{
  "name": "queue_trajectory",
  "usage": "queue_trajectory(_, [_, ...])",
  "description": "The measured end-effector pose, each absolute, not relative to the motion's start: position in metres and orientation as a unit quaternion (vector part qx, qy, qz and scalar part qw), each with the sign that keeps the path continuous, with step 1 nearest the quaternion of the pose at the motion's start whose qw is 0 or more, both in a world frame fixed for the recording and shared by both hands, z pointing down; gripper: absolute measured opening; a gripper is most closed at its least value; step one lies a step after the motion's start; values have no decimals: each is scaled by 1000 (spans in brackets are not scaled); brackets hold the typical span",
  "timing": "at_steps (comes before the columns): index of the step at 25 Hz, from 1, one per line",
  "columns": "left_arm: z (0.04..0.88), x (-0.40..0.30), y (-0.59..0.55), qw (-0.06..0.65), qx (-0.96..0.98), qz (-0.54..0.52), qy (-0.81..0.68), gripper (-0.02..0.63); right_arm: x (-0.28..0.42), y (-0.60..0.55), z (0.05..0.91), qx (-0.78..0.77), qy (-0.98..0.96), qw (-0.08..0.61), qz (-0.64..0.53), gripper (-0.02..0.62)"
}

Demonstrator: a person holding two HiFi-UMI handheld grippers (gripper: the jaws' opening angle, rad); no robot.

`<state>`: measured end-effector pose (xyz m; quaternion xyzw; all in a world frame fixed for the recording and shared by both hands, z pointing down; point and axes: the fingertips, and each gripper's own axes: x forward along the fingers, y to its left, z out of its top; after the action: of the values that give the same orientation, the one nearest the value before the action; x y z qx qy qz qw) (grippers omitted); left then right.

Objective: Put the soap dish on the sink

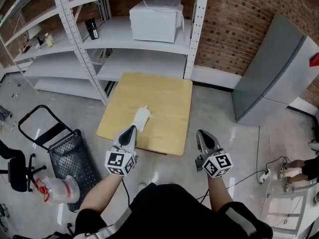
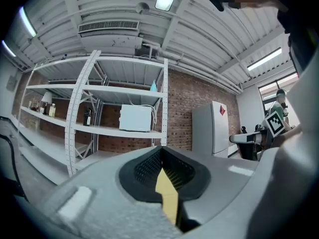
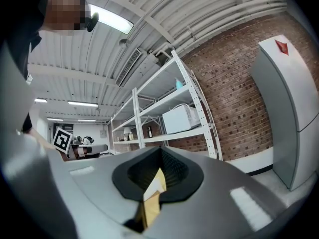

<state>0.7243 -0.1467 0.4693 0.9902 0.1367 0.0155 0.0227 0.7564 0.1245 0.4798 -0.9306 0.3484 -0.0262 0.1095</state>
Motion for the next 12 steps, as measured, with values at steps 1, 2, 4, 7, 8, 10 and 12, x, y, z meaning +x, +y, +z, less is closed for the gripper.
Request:
queue_trajectory(1, [469,725,-149,23,990,15,139,0,757,120,478,-931,346,113,-24,6])
queue_trajectory(2, [470,725,-151,23,989,17,142,0,757,117,477,-931,345,116,-24,6])
queue_trajectory(4, [473,724,-155,20,988,21,151,0,754,110,476,-931,343,119,-26,5])
queue_trajectory(7, [470,728,-159,24,988,19,154,0,750,108,475,-935,335,115,-26,5])
queue_trajectory(8, [468,730,-158,27,987,15,156,0,750,109,474,-936,332,114,-25,5])
queue_trajectory(10, [466,733,-155,26,986,8,162,0,749,110,474,-938,327,112,-25,6])
queue_trajectory(12, [465,733,-152,23,985,6,170,0,746,109,475,-939,325,110,-24,6])
